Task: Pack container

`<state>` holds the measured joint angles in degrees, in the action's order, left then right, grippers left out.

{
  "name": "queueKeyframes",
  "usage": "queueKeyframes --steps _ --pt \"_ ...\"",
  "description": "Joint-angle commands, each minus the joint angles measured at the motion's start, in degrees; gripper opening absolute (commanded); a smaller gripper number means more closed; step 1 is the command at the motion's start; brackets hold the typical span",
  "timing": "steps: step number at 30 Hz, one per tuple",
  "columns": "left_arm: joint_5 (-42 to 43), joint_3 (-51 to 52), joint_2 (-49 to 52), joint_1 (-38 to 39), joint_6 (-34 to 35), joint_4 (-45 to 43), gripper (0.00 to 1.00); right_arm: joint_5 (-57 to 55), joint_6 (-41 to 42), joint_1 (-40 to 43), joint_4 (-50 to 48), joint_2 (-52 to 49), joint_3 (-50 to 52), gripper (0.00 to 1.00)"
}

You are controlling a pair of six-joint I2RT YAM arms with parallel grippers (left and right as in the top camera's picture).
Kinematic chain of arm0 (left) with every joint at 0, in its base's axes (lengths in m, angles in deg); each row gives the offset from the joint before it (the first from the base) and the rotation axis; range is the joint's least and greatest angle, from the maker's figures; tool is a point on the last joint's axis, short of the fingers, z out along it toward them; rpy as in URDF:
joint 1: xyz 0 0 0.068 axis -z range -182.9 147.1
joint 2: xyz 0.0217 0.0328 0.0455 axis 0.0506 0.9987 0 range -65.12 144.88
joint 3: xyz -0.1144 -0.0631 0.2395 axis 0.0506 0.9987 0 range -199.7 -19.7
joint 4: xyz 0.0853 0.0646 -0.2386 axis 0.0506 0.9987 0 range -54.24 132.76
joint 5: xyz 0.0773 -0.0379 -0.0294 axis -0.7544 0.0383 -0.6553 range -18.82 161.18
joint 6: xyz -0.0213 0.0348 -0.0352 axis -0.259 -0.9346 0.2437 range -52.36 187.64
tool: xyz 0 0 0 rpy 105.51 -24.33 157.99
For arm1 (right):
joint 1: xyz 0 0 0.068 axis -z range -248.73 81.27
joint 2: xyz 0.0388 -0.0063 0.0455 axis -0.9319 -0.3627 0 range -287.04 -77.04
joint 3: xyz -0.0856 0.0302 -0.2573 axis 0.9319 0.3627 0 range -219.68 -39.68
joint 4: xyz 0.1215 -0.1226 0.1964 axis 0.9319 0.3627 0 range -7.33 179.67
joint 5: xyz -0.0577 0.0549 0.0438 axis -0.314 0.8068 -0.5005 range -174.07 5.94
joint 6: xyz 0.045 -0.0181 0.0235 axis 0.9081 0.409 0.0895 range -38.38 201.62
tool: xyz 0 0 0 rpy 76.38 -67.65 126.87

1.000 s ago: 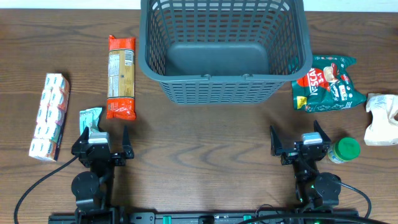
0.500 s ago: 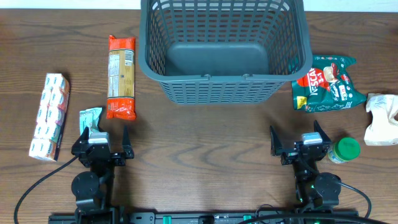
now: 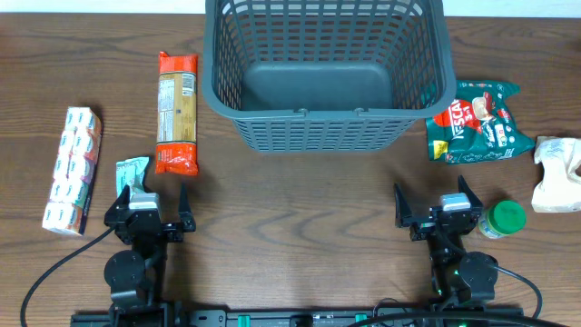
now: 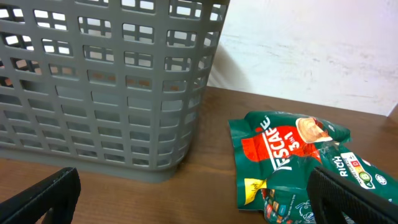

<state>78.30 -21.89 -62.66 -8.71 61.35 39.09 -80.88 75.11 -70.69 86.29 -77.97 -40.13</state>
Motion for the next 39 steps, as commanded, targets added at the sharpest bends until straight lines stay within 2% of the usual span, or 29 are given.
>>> queueKeyframes --steps 1,13,18,26,31,34,39 --pt "0.15 1.55 -0.31 -0.24 -0.76 0.83 0.99 0.26 -0.42 -0.48 0.2 0.66 0.15 0.99" --pt "0.15 1.55 -0.31 -0.24 -0.76 0.83 0.99 -0.07 -0.37 -0.48 0.2 0.66 0.13 0.99" --pt "0.15 1.55 -0.31 -0.24 -0.76 0.83 0.99 -1.29 4.92 -0.48 -1.27 0.66 -1.01 0.99" --pt "0.15 1.55 -0.31 -0.24 -0.79 0.83 0.98 -25.0 6.05 2.16 -0.31 -1.66 -14.51 0.99" --pt "0.15 1.55 -0.31 -0.24 -0.76 0.83 0.99 -26.77 -0.42 6.01 0.02 -12.22 -27.1 0.99" --pt "0.15 1.55 -0.31 -0.24 -0.76 0.83 0.99 -26.12 -1.2 8.28 1.01 -23.21 -36.81 0.99" --pt "0.15 1.55 -0.31 -0.24 -0.76 0.83 0.99 -16.02 -1.27 12.55 13.09 -44.33 -60.72 0.99"
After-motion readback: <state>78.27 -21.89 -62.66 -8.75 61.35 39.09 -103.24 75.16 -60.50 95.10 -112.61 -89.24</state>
